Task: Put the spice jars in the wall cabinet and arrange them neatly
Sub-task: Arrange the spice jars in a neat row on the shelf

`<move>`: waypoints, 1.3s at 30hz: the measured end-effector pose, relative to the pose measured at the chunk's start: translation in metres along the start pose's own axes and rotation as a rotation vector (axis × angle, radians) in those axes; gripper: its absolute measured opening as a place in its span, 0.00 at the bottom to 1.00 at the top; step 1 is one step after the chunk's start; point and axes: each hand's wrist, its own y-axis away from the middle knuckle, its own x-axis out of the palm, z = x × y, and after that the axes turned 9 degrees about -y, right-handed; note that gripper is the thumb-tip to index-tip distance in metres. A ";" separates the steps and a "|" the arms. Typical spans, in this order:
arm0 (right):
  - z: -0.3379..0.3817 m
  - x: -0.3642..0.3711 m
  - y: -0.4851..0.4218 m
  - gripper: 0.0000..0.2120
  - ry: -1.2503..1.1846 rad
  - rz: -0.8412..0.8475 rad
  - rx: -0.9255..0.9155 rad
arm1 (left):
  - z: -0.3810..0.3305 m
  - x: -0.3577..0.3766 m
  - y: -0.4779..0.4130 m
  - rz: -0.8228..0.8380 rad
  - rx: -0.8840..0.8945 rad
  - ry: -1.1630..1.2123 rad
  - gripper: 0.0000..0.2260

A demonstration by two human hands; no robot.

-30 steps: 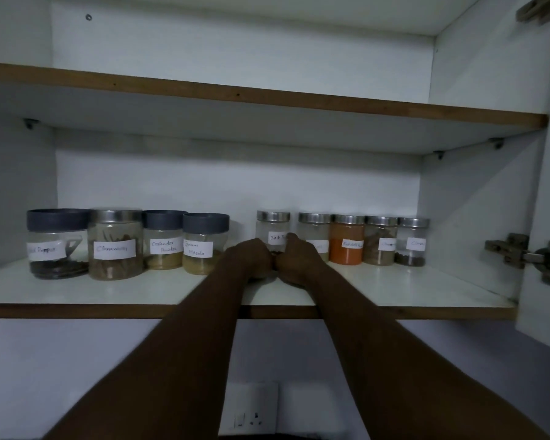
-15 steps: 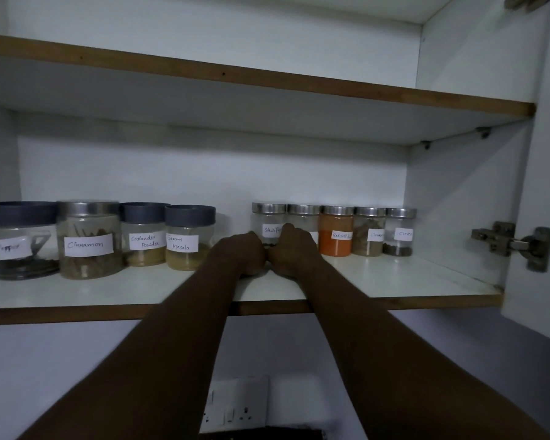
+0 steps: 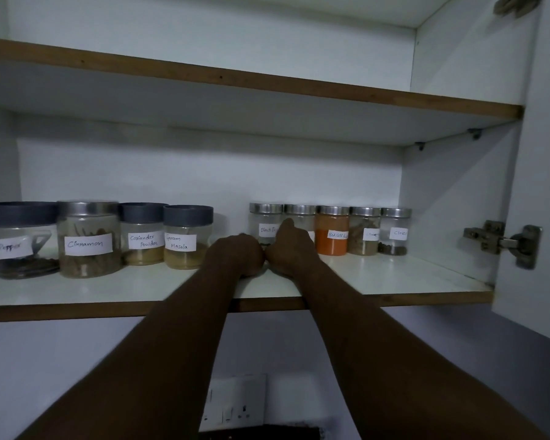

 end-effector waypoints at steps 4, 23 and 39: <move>0.006 -0.002 0.010 0.11 0.181 0.125 -0.173 | -0.004 -0.001 0.025 -0.084 -0.013 -0.032 0.16; 0.074 0.031 0.071 0.38 -0.236 0.203 -0.233 | 0.075 -0.022 0.109 -0.286 -0.567 0.511 0.15; 0.049 0.034 0.026 0.44 -0.070 0.222 -0.039 | 0.066 -0.012 0.049 0.014 -0.064 0.161 0.22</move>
